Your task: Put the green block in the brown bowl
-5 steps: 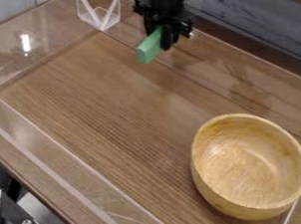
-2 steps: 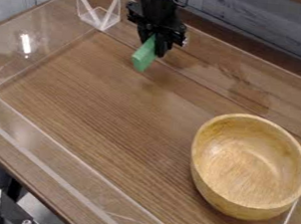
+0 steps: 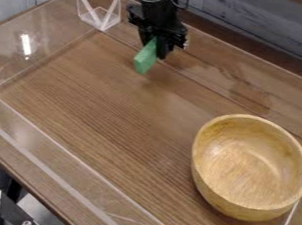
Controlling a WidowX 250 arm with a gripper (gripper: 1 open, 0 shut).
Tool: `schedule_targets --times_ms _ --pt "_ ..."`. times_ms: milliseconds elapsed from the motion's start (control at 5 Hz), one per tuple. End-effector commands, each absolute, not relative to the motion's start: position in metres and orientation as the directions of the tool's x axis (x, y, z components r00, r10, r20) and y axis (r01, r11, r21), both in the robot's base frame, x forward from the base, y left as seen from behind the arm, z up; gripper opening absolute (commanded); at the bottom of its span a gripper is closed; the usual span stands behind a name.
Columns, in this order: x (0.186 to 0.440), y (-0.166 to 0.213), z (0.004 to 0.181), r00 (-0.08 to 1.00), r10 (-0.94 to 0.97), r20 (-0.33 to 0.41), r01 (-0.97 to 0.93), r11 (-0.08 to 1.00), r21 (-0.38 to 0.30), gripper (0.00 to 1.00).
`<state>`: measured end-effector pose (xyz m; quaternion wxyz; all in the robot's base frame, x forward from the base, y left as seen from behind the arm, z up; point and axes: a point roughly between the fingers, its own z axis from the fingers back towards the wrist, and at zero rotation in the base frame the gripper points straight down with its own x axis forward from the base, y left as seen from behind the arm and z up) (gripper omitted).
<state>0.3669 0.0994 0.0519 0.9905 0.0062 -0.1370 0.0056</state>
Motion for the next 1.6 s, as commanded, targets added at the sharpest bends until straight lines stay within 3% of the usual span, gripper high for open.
schedule_targets --times_ms 0,200,400,800,1000,1400 --pt "0.373 0.106 0.085 0.93 0.019 0.367 -0.032 0.999 0.03 0.0" --pt "0.373 0.106 0.085 0.926 0.022 0.377 -0.034 0.999 0.026 0.0" --pt "0.365 0.087 0.099 0.922 -0.014 0.388 0.011 1.0 0.01 0.0" --pt "0.339 0.019 0.13 0.899 -0.125 0.419 0.15 0.988 -0.027 0.0" --pt "0.321 -0.02 0.138 0.878 -0.206 0.431 0.248 0.968 -0.042 0.0" --pt "0.268 -0.097 0.14 0.817 -0.377 0.436 0.445 0.893 -0.062 0.0"
